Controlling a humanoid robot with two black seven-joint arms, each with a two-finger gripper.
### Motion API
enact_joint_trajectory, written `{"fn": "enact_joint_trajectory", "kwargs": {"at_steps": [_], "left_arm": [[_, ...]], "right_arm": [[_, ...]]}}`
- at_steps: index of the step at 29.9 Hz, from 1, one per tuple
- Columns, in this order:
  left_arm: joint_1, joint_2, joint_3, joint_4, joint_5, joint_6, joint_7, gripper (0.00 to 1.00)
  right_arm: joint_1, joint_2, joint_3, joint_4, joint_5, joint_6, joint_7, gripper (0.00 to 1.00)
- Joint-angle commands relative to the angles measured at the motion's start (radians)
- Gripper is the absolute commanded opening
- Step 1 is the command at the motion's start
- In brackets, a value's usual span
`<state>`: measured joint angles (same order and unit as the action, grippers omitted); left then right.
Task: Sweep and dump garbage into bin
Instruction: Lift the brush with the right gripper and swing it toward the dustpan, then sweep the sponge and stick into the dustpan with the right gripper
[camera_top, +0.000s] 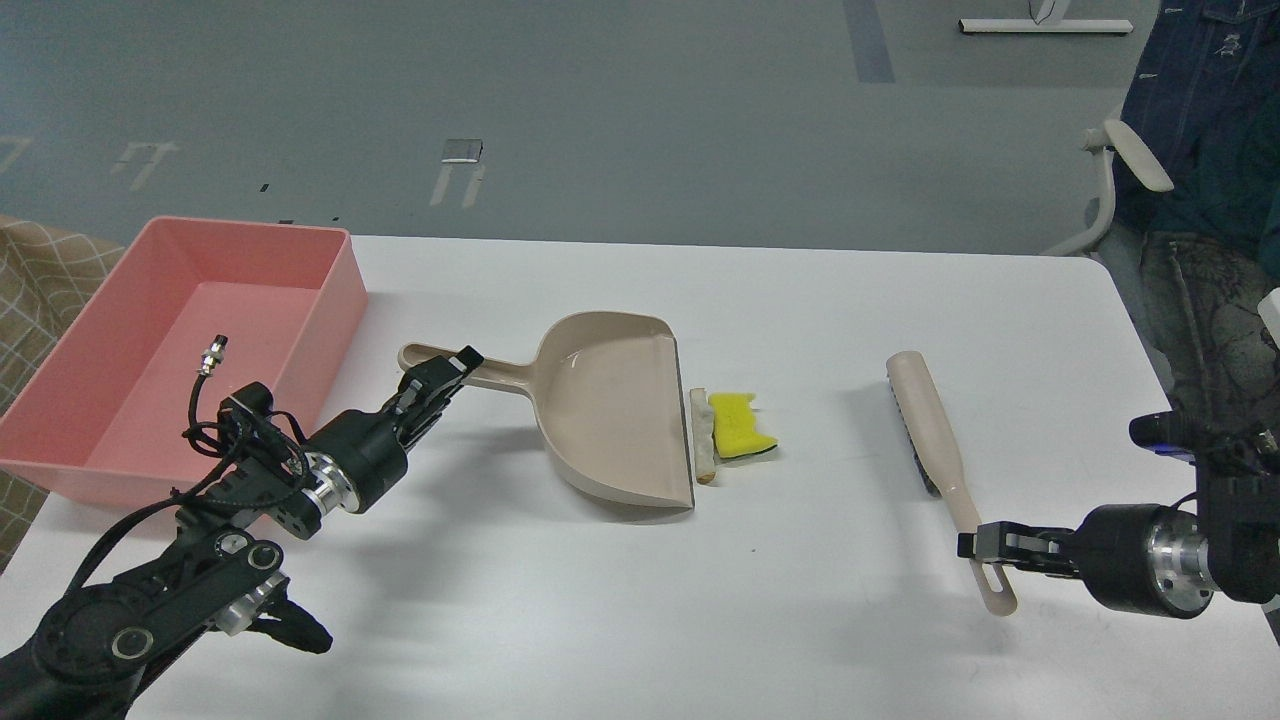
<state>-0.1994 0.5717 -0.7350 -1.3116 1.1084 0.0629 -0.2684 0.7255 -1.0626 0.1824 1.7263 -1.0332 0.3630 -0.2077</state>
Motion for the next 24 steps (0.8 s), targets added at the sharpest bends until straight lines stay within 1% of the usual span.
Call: {"fn": "enact_joint_trajectory", "kwargs": {"at_steps": [1,5,8,9,10,12,17,24], "left_arm": [[0.003,-0.001,0.0,0.0,0.001,0.0,0.001,0.0],[0.0,0.002,0.0,0.0,0.001,0.0,0.001,0.0],[0.0,0.003,0.0,0.0,0.001,0.0,0.001,0.0],[0.0,0.005,0.0,-0.002,0.001,0.0,0.001,0.0],[0.0,0.005,0.0,-0.002,0.001,0.0,0.001,0.0],[0.0,0.003,0.0,0.0,0.001,0.0,0.003,0.0],[0.0,0.002,0.0,-0.002,0.001,0.0,0.003,0.0],[-0.002,0.011,0.0,-0.002,0.001,-0.002,0.003,0.0]], "right_arm": [[-0.001,0.01,-0.003,-0.004,0.033,0.001,-0.015,0.0],[-0.003,0.027,-0.004,-0.005,0.035,0.001,-0.015,0.0],[-0.003,0.079,-0.009,-0.011,0.036,0.002,-0.019,0.0],[-0.003,0.101,-0.011,-0.019,0.038,0.004,-0.028,0.0],[-0.003,0.101,-0.011,-0.019,0.038,0.004,-0.029,0.0],[-0.006,0.142,-0.012,-0.033,0.038,0.004,-0.041,0.0],[-0.001,0.226,-0.014,-0.079,0.041,0.004,-0.041,0.0],[0.035,0.381,-0.014,-0.165,0.09,0.004,-0.041,0.0]]}}
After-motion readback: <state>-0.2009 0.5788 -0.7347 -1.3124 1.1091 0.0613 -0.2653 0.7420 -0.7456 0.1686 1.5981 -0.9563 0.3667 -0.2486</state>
